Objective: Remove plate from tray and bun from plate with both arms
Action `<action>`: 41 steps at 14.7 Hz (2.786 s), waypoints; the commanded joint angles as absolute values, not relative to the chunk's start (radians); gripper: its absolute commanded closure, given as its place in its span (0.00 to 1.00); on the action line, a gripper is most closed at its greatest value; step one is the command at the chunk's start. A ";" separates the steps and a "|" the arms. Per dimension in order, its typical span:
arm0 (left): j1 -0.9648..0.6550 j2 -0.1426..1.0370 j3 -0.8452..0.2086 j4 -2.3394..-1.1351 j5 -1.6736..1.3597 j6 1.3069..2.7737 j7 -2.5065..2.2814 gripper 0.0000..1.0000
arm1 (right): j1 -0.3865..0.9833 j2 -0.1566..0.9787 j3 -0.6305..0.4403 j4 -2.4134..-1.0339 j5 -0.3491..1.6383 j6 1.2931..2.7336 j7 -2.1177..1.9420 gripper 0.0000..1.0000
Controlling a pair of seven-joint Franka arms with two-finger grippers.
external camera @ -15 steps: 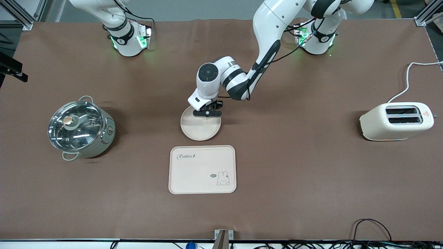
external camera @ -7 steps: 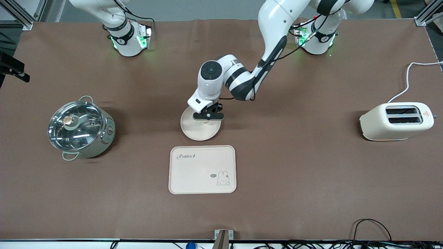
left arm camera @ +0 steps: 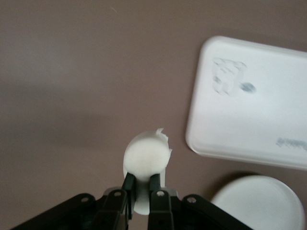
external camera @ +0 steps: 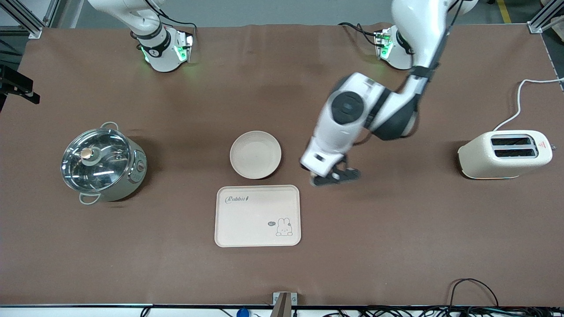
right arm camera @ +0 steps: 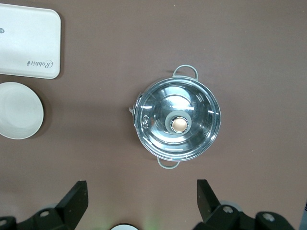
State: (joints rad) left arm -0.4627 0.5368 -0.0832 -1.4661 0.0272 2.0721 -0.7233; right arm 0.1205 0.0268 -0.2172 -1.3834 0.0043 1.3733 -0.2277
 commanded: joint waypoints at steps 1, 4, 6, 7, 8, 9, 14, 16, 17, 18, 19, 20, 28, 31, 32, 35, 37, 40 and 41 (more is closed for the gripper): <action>-0.332 0.557 -0.095 -1.493 0.054 2.074 -0.608 0.84 | 0.127 0.015 -0.216 -1.388 -0.011 1.362 -0.218 0.00; -0.233 0.655 -0.097 -1.486 0.054 2.162 -0.506 0.84 | 0.132 0.015 -0.216 -1.388 -0.009 1.361 -0.212 0.00; -0.207 0.696 -0.095 -1.488 0.055 2.206 -0.502 0.84 | 0.126 0.015 -0.207 -1.388 -0.009 1.362 -0.213 0.00; -0.189 0.715 -0.095 -1.488 0.055 2.226 -0.497 0.84 | 0.126 0.015 -0.207 -1.387 -0.011 1.362 -0.213 0.00; -0.183 0.730 -0.095 -1.489 0.055 2.250 -0.497 0.84 | 0.126 0.015 -0.207 -1.385 -0.009 1.361 -0.215 0.00; -0.184 0.744 -0.094 -1.489 0.055 2.258 -0.497 0.82 | 0.126 0.015 -0.204 -1.385 -0.009 1.359 -0.215 0.00; -0.184 0.790 -0.094 -1.491 0.083 2.278 -0.499 0.34 | 0.121 0.015 -0.183 -1.387 -0.011 1.350 -0.210 0.00; -0.181 0.784 -0.095 -1.486 0.175 2.276 -0.505 0.00 | 0.121 0.015 -0.183 -1.387 -0.012 1.350 -0.212 0.00; -0.184 0.775 -0.095 -1.483 0.187 2.272 -0.509 0.00 | 0.121 0.015 -0.183 -1.387 -0.012 1.348 -0.212 0.00; -0.186 0.749 -0.095 -1.483 0.189 2.258 -0.508 0.00 | 0.121 0.015 -0.183 -1.385 -0.012 1.348 -0.213 0.00; -0.186 0.727 -0.095 -1.483 0.189 2.232 -0.506 0.00 | 0.121 0.015 -0.183 -1.385 -0.012 1.348 -0.213 0.00; -0.186 0.700 -0.095 -1.477 0.190 2.194 -0.506 0.00 | 0.121 0.015 -0.183 -1.387 -0.012 1.348 -0.213 0.00; -0.167 0.359 -0.095 -1.470 0.190 1.955 -0.480 0.00 | 0.127 0.015 -0.183 -1.387 -0.017 1.348 -0.212 0.00; -0.149 0.235 -0.095 -1.470 0.184 1.838 -0.358 0.00 | 0.129 0.015 -0.186 -1.387 -0.018 1.353 -0.212 0.00; -0.128 0.201 -0.097 -1.470 0.173 1.804 -0.324 0.00 | 0.129 0.015 -0.187 -1.387 -0.018 1.358 -0.212 0.00; -0.071 0.100 -0.101 -1.474 0.117 1.705 -0.189 0.00 | 0.130 0.015 -0.184 -1.387 -0.018 1.350 -0.212 0.00; -0.023 0.045 -0.103 -1.505 0.016 1.672 -0.099 0.00 | 0.130 0.014 -0.184 -1.387 -0.017 1.342 -0.212 0.00; -0.025 -0.023 -0.097 -1.537 0.012 1.599 -0.084 0.00 | 0.130 0.014 -0.187 -1.390 -0.017 1.342 -0.210 0.00; -0.023 -0.047 -0.101 -1.569 0.012 1.598 -0.084 0.00 | 0.130 0.014 -0.190 -1.393 -0.017 1.342 -0.210 0.00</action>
